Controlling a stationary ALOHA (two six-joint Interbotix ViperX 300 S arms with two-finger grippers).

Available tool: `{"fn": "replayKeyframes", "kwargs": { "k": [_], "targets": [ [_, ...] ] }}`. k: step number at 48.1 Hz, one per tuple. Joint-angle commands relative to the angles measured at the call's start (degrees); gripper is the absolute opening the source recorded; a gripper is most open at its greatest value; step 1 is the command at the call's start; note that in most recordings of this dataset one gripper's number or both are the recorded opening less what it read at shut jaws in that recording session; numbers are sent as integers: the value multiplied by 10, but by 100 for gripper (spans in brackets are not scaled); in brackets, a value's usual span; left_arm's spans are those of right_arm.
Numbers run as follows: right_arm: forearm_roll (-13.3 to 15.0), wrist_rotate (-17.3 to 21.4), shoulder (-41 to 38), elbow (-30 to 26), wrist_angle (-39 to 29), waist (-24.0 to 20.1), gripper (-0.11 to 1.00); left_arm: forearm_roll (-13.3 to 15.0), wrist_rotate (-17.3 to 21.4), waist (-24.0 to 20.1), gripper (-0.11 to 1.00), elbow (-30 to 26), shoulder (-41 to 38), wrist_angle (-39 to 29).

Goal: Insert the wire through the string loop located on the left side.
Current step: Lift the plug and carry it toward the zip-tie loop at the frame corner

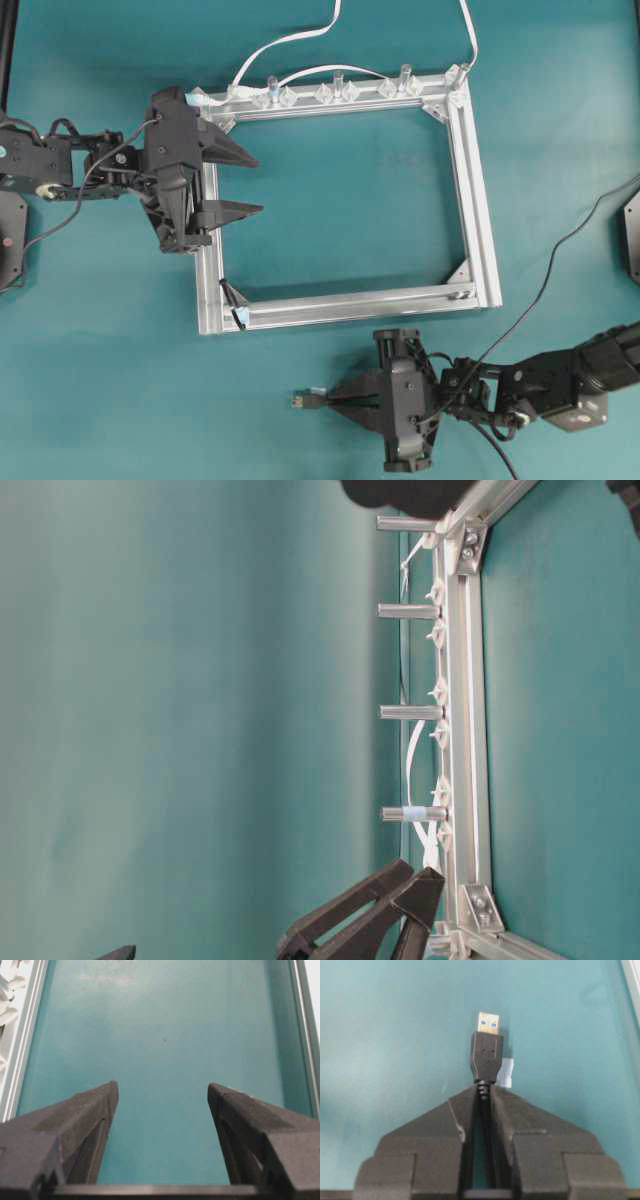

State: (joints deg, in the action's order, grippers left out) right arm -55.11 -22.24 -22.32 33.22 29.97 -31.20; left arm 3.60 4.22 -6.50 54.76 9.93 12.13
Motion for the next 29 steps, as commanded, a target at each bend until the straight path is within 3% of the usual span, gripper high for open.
{"fn": "replayKeyframes", "kwargs": {
  "k": [1,29],
  "targets": [
    [-1,-1,40,6,6,3,10,-2,4,2,72,-4,11,2],
    [-1,-2,123,42,-4,15,10,-2,3,6,72,-4,11,2]
  ]
}}
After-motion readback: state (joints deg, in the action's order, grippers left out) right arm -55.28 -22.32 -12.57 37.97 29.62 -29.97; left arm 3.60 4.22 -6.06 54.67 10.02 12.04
